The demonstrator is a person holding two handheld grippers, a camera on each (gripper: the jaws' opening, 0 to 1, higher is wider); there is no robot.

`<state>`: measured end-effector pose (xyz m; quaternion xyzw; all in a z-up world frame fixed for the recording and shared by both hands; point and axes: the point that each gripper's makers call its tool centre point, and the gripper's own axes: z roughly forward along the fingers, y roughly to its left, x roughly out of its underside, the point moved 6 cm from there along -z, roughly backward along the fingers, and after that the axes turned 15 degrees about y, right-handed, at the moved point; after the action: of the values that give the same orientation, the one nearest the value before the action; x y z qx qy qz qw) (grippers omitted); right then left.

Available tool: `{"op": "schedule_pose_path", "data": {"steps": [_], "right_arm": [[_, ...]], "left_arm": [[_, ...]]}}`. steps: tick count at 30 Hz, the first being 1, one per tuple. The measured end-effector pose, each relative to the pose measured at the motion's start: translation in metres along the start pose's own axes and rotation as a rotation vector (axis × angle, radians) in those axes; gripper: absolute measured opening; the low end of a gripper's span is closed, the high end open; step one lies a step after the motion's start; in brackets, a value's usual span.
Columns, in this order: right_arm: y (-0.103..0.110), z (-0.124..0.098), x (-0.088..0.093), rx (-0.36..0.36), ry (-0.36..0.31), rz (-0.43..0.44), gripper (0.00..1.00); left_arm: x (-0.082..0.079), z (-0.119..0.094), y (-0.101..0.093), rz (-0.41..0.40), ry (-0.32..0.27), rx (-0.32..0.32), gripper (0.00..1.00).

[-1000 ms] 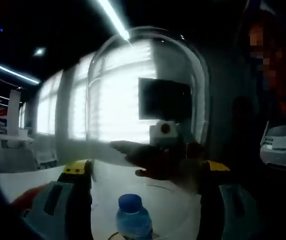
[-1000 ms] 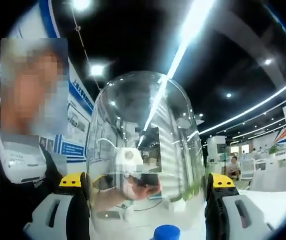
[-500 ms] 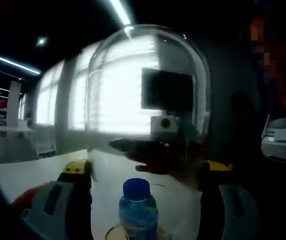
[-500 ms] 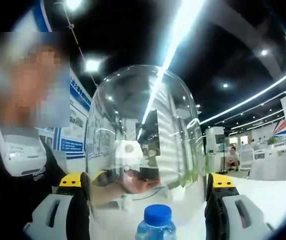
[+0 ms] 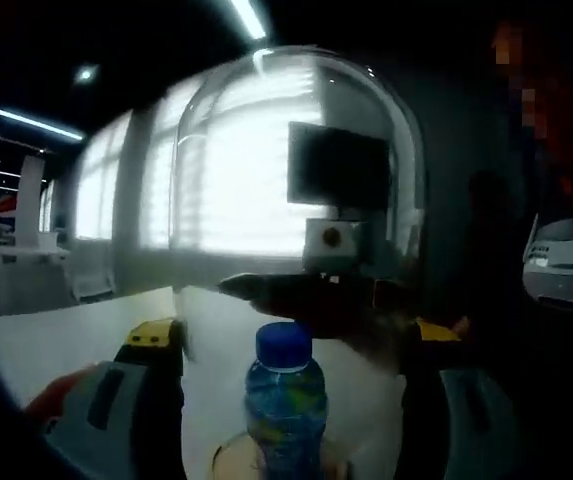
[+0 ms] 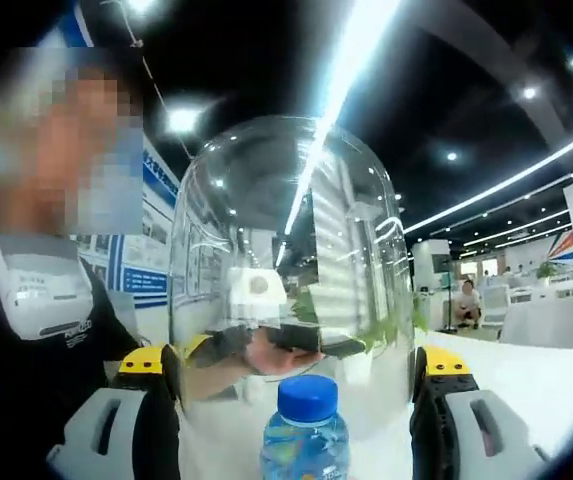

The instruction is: Open the cover put in the Mizone put the cover back on

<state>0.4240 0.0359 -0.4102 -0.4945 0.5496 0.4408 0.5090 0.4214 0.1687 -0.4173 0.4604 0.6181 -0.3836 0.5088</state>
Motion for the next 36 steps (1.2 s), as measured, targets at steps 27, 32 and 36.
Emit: {"op": "schedule_pose_path", "data": {"steps": [27, 32, 36], "right_arm": [[-0.014, 0.018, 0.038, -0.014, 0.119, 0.014, 0.89], [-0.013, 0.016, 0.042, -0.009, 0.164, -0.006, 0.89], [-0.013, 0.016, 0.047, -0.007, 0.199, -0.012, 0.89]], "left_arm": [[0.035, 0.001, 0.014, -0.038, 0.059, -0.019, 0.77], [0.040, 0.005, 0.012, -0.024, 0.086, -0.016, 0.77], [0.046, 0.007, 0.012, -0.023, 0.112, -0.013, 0.77]]}}
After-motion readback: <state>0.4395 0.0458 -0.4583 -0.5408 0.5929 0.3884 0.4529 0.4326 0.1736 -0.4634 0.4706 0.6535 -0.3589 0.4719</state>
